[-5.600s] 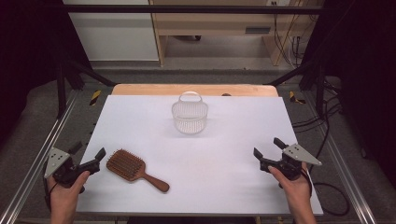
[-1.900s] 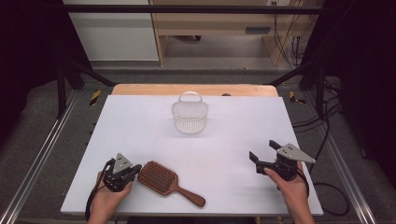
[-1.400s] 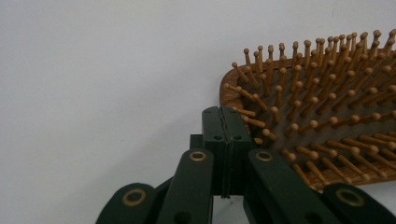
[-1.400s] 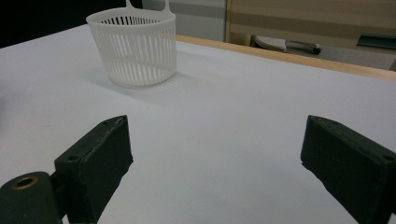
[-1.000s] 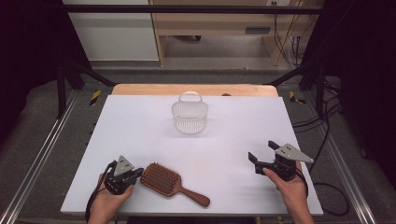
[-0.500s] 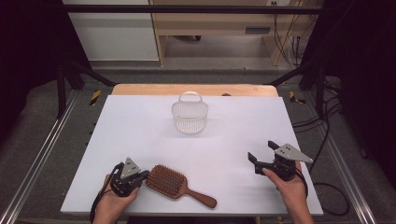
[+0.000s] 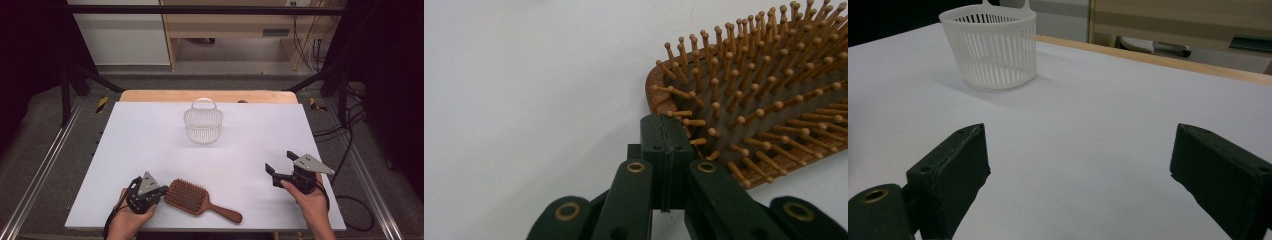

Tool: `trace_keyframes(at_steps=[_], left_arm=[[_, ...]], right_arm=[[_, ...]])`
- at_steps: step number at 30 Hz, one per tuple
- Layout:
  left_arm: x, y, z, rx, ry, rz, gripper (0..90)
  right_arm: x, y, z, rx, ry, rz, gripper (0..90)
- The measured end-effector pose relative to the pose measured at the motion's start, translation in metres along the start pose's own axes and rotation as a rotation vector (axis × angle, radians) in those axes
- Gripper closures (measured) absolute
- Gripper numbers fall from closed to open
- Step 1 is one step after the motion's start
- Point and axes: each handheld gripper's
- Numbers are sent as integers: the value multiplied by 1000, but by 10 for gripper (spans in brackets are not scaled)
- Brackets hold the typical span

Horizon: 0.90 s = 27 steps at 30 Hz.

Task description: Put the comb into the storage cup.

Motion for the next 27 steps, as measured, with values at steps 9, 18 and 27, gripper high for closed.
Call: trace_keyframes(at_steps=[9,18,27], left_arm=[[4,-2,-2,5,-14,12,900],[0,2,-2,38,-7,9,900],[-22,27,2,199,65,-122,900]], right_arm=[[-1,-1,0,-5,5,1,89],[-2,-1,0,-13,5,-6,89],[-5,0,-5,-74,-5,-53,88]])
Point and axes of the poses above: each handheld gripper's, and its own axes: y roughly backward along the jaws, z roughly out of its underside, x roughly to its right, and after that the axes turned 3 degrees about -y, right-handed
